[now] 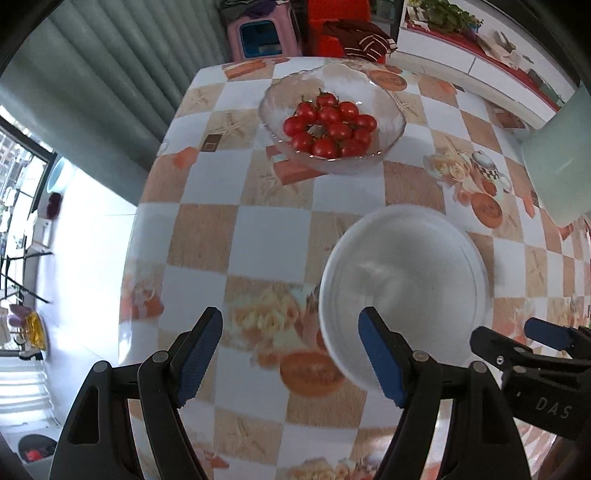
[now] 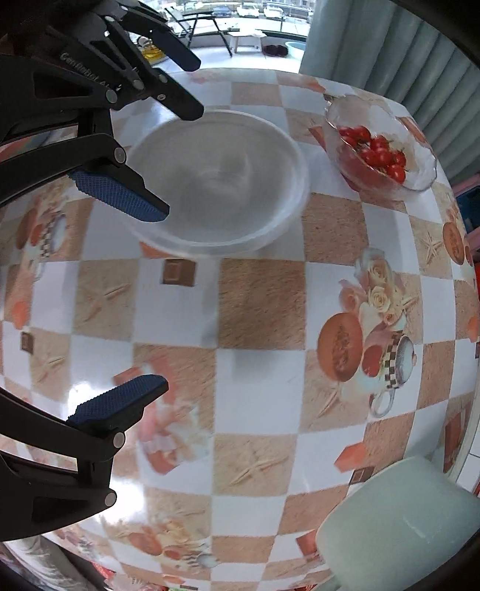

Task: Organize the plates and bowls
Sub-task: 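Move both grippers to another white foam bowl, then close both grippers on the white bowl's rim, then lift and carry the white bowl with both grippers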

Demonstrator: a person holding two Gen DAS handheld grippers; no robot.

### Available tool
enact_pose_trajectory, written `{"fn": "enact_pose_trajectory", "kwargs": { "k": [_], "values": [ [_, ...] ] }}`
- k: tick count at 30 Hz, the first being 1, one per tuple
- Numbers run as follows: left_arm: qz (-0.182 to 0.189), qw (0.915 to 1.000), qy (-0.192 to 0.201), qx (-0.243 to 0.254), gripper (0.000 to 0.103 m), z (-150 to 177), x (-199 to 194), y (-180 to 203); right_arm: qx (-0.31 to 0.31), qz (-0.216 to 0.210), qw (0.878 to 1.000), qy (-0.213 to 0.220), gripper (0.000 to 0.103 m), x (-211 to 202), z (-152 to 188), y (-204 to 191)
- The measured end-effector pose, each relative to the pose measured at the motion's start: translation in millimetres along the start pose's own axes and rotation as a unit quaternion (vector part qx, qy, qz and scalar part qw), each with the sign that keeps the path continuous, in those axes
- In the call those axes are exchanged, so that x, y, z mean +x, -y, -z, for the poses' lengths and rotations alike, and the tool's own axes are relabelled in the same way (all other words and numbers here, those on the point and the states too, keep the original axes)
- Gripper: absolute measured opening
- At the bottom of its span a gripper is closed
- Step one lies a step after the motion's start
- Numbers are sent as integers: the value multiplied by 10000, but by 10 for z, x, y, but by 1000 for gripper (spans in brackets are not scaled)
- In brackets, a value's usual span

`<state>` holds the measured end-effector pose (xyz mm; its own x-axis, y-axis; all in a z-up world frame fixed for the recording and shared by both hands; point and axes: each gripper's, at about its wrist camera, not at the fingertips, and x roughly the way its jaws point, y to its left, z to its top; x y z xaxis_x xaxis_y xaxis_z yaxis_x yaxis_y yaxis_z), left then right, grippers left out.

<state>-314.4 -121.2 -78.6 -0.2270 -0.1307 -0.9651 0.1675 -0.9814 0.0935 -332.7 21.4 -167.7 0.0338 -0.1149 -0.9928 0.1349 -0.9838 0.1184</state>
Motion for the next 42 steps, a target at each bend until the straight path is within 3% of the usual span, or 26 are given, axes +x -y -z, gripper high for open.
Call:
{"fn": "enact_pose_trajectory", "kwargs": {
  "k": [10,11,12,13,16,17,19,21,29,42],
  "values": [
    [-3,9989,-450,124,79,-121,373,43,-137,21,9999,-66,85,234,-159,-131],
    [59,9986,-502,140,77,-129,408,43,-123,-8,9999,-92,77,260,-171,-121],
    [116,9984,-534,168,72,-137,437,47,-108,-41,9998,-144,61,292,-173,-116],
    [170,9979,-585,198,60,-139,463,50,-86,-128,9997,-211,57,326,-170,-111],
    [484,9962,-671,257,42,-172,508,100,-176,-229,9993,-221,44,339,-169,-160],
    [528,9957,-686,317,36,-188,511,128,-206,-308,9990,-254,34,345,-169,-180],
    [580,9948,-721,424,29,-212,517,175,-204,-401,9985,-326,25,369,-170,-223],
    [559,9947,-737,442,29,-225,518,189,-202,-459,9982,-342,18,385,-167,-268],
    [620,9933,-794,562,29,-51,483,254,-298,-466,9971,-527,17,456,37,-345],
    [648,9902,-947,794,29,917,297,404,-230,-463,9944,-926,17,537,1010,-259]
  ]
}}
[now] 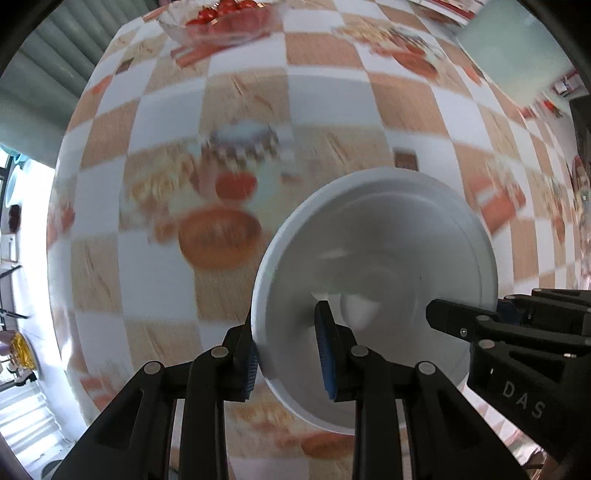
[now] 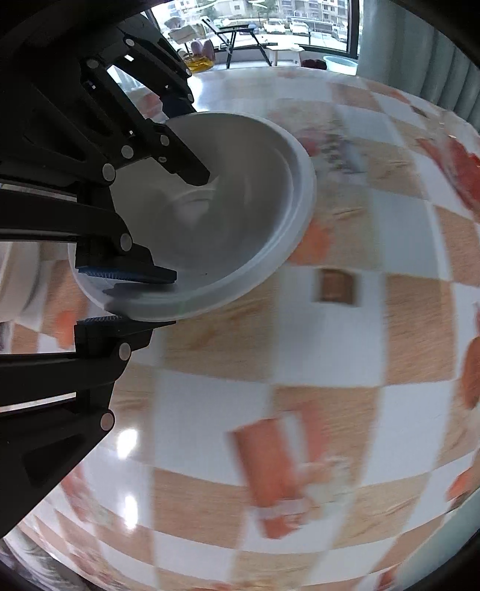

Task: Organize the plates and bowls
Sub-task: 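Lift and carry the white bowl with both grippers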

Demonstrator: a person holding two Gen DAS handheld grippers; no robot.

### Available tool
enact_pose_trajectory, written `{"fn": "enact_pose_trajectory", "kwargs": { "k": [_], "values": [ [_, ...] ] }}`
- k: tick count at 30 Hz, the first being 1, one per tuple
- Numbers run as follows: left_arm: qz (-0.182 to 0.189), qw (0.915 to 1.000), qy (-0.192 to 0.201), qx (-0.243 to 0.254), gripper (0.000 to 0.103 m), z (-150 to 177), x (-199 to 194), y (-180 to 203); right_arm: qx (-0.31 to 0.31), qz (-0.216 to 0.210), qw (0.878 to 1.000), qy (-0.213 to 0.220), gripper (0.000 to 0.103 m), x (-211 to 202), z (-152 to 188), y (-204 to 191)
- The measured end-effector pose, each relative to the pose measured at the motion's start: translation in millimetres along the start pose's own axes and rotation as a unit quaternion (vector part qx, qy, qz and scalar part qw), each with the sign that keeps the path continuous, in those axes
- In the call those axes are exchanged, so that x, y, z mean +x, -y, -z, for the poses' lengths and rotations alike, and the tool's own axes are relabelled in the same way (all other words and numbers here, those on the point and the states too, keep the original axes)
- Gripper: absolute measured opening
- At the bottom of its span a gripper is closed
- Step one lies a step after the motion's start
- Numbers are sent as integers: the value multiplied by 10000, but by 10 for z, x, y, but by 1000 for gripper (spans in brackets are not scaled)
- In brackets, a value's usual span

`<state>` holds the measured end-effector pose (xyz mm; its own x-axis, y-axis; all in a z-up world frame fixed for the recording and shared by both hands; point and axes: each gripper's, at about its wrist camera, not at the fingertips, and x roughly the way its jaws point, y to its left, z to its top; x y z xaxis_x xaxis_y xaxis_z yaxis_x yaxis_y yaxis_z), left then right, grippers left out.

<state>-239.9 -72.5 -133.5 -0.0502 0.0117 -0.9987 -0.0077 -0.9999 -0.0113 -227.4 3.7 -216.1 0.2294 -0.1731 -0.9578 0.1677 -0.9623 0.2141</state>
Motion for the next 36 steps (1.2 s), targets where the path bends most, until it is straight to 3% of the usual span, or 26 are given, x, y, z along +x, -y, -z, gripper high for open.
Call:
{"fn": "enact_pose_trajectory", "kwargs": {
  "k": [9,17,24,27,36],
  "values": [
    [-11,9998,-167,142,30,452,7,161,234,-22,9997,-104,17,153,596,179],
    [-106,9997,11,228,32,833,36,289,239,35,9997,0,17,101,909,344],
    [-107,9998,-22,157,32,893,58,356,266,77,9996,-6,18,-30,754,328],
    [-107,9997,-22,200,32,741,17,307,266,83,9996,32,18,-87,708,313],
    [-107,9992,260,282,37,684,-376,370,241,-15,9994,259,18,-424,709,294]
  ]
}}
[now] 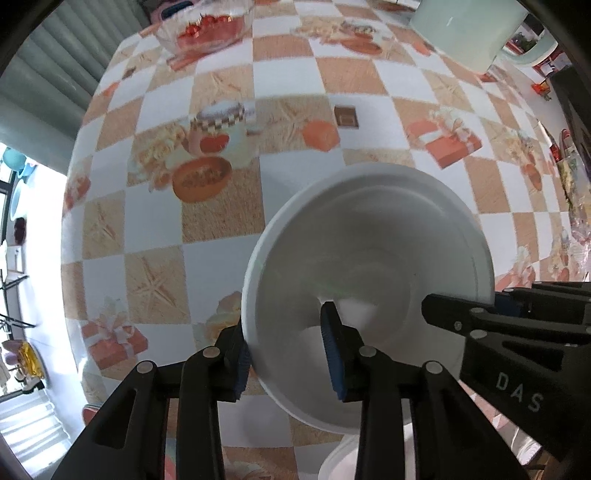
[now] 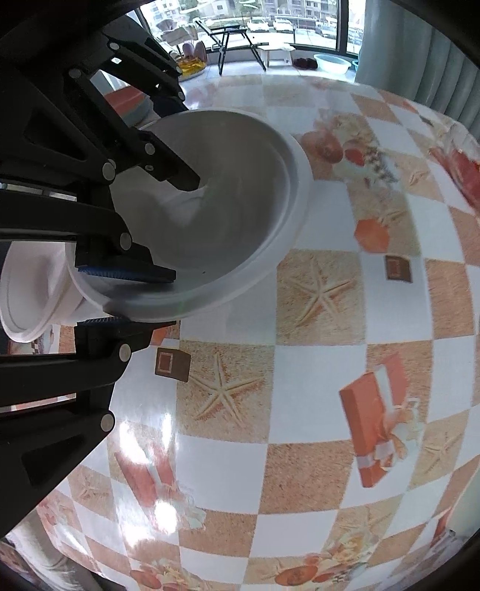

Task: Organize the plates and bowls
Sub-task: 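Lift and carry the white bowl with both grippers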

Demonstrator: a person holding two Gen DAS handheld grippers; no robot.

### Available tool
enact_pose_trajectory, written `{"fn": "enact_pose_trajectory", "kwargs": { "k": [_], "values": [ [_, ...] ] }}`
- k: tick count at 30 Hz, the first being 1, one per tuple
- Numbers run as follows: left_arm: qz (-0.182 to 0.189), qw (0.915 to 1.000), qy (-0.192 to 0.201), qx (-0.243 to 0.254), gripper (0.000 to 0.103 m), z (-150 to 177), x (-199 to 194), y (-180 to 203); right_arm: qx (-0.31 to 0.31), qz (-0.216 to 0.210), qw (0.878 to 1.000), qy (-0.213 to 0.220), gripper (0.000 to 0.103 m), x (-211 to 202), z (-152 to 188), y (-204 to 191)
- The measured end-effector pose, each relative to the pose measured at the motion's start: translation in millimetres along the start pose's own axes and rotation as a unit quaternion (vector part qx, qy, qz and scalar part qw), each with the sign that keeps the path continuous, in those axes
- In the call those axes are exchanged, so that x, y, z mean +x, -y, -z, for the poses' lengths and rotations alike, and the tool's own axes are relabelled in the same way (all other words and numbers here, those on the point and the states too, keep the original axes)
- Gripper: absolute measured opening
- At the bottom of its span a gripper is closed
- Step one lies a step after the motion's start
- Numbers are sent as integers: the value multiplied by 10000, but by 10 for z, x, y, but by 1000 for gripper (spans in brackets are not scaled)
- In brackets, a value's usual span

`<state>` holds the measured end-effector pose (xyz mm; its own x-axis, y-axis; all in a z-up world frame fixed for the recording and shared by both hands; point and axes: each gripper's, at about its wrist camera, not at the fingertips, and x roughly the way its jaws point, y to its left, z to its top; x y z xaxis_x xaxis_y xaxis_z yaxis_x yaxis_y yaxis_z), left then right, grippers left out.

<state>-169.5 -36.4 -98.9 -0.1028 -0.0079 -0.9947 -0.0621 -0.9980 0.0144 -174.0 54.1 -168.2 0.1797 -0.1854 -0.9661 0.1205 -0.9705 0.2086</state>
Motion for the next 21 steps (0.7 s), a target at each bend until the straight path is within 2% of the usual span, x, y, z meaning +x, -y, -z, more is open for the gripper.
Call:
{"fn": "enact_pose_trajectory", "kwargs": {
  "k": [10,18,21],
  "values": [
    [35,9995,289,137,37,71,-383,37,-35,-12,9998,173,18,-361,212,37],
    [53,9986,177,502,37,481,-467,183,71,72,9999,131,18,-431,533,96],
    [210,9984,39,523,37,669,-451,216,176,72,9998,81,18,-425,663,144]
  ]
}}
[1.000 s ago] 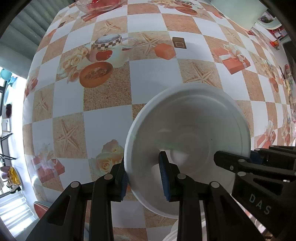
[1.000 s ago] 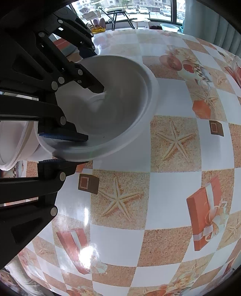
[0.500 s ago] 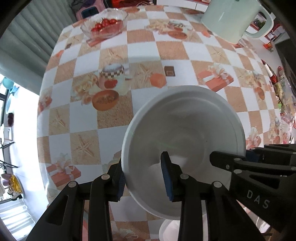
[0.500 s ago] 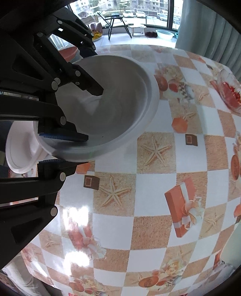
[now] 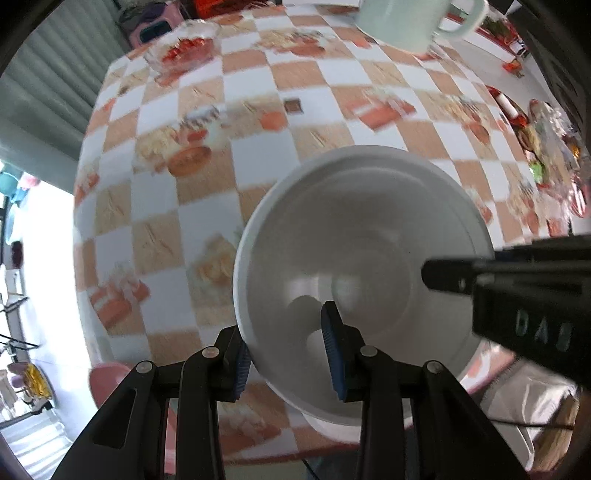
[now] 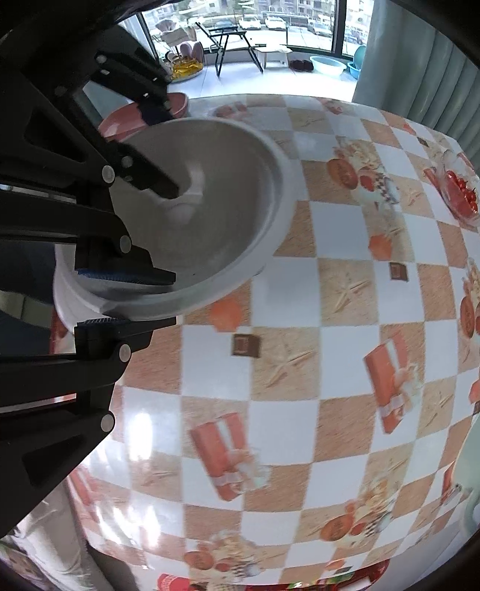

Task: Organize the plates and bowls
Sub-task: 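Lift and carry the white bowl with both grippers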

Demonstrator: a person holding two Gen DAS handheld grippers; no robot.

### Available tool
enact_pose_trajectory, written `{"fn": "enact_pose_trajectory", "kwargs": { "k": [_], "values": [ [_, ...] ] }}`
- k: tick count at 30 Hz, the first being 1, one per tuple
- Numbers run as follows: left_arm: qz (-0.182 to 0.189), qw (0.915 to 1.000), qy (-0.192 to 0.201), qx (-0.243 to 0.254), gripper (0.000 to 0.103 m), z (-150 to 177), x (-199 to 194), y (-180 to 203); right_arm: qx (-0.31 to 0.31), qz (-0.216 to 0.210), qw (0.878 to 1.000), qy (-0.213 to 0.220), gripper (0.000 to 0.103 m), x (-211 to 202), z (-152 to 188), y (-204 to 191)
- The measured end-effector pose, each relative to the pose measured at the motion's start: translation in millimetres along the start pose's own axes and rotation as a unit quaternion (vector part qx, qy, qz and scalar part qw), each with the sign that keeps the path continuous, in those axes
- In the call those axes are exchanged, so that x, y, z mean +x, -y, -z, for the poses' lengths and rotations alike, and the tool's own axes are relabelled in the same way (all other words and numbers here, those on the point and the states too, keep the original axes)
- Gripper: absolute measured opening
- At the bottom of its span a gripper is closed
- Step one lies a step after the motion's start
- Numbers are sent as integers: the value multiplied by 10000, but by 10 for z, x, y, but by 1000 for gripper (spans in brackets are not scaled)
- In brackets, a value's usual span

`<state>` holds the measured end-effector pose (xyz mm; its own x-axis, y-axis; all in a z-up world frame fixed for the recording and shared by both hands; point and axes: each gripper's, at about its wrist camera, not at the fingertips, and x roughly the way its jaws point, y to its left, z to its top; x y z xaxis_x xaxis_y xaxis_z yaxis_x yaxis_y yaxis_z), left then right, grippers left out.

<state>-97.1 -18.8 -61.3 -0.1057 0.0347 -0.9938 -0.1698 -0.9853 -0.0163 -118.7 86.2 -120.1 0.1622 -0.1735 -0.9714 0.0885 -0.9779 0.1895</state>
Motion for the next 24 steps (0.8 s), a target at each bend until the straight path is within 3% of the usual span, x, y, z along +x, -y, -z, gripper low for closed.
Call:
{"fn": "enact_pose_trajectory", "kwargs": {
  "k": [13,24],
  "values": [
    [63,9989,-194,412,38,435,30,89,110,24,9994,-326,18,188,613,62],
    [86,9969,-419,660,38,613,154,170,249,74,9986,-459,18,338,771,150]
  ]
}}
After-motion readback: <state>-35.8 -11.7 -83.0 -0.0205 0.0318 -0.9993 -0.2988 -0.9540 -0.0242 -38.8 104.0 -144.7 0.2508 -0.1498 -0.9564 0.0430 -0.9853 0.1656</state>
